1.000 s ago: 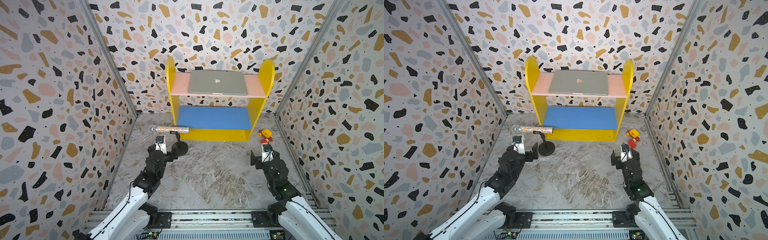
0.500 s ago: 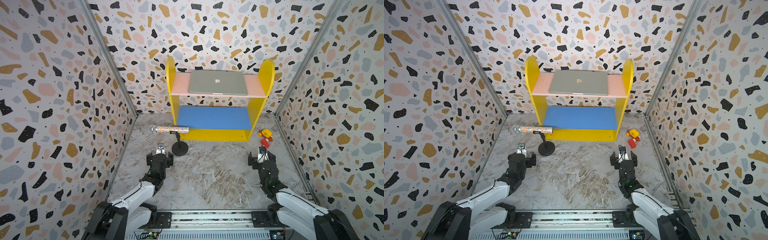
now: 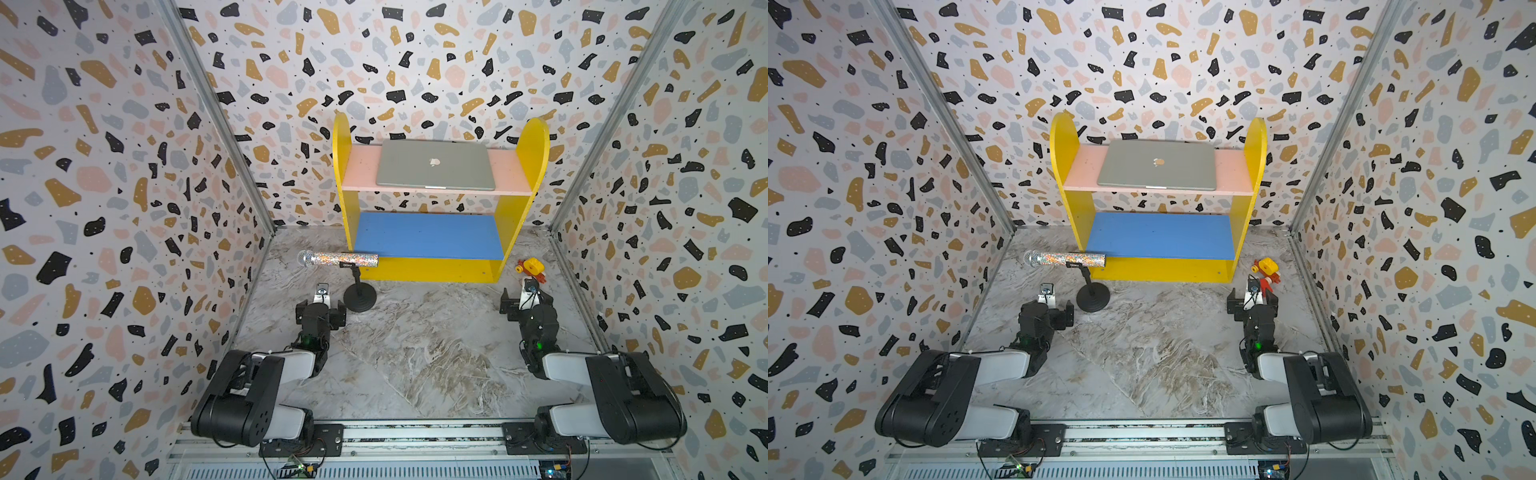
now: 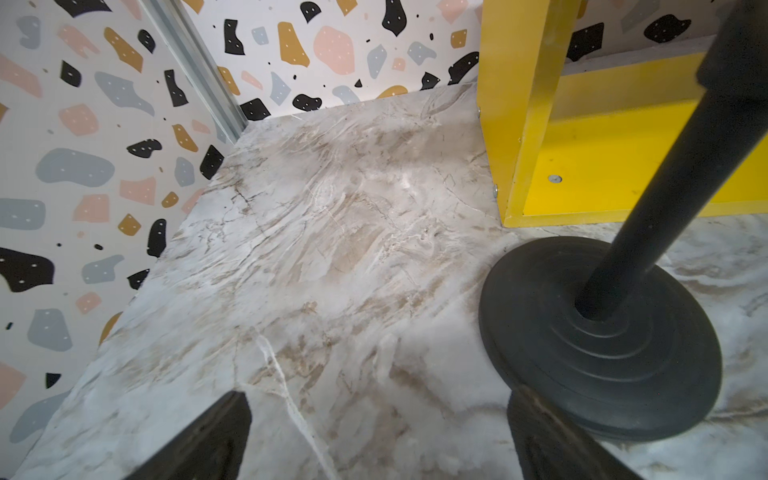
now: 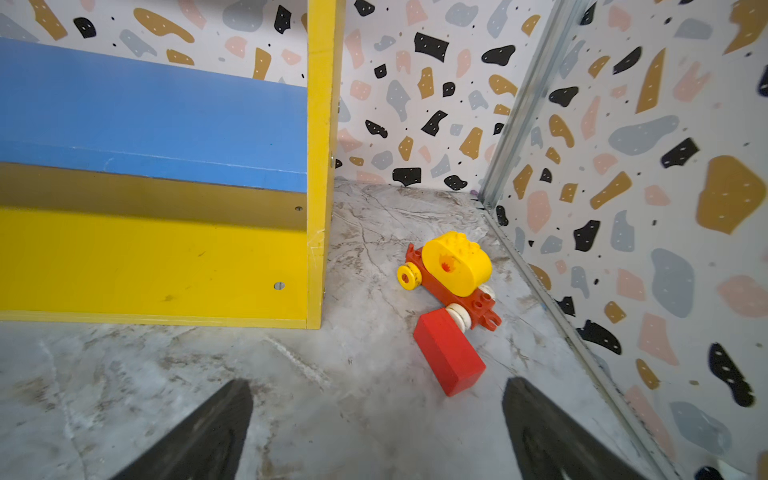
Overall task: Close the laptop lid and set it aside
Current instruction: Reset both arms
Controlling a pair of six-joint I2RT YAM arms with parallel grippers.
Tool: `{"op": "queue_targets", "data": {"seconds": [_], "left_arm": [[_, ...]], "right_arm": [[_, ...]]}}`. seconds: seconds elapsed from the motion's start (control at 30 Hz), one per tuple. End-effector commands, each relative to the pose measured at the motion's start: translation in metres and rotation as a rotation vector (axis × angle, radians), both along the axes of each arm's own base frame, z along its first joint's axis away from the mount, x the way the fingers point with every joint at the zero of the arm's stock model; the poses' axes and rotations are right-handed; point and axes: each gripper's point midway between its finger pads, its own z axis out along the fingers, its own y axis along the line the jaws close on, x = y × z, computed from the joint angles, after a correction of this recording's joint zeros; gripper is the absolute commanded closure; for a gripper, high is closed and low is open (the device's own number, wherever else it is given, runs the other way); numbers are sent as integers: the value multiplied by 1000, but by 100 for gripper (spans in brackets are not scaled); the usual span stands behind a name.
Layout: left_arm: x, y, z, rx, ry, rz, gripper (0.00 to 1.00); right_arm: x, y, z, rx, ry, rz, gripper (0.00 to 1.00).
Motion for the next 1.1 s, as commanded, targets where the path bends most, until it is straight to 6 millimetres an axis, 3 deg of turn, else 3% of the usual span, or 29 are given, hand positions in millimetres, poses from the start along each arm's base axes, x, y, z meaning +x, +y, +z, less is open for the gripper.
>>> {"op": "queue_targets", "data": {"seconds": [0.0, 0.1, 0.2, 0.4, 0.47, 0.63, 1.07], "left_arm": [[9, -4, 19, -17, -80, -26, 1], [10, 0, 18, -17, -69, -1, 1], [11, 5, 18, -18, -65, 30, 0], [11, 6, 18, -20, -63, 35, 1], [11, 6, 17, -20, -63, 35, 1], [11, 6, 18, -19, -63, 35, 0], [12, 5, 17, -21, -57, 31, 0]], "right_arm": [[3, 3, 30, 81, -72, 14, 0], [-5, -7, 25, 77, 45, -45, 0], [-13, -8, -1, -45, 165, -19, 0], [-2, -14, -40, -19, 102, -8, 0], [0, -14, -36, -8, 93, -4, 0], [10, -28, -50, 18, 214, -74, 0], [13, -27, -49, 19, 206, -58, 0]]}}
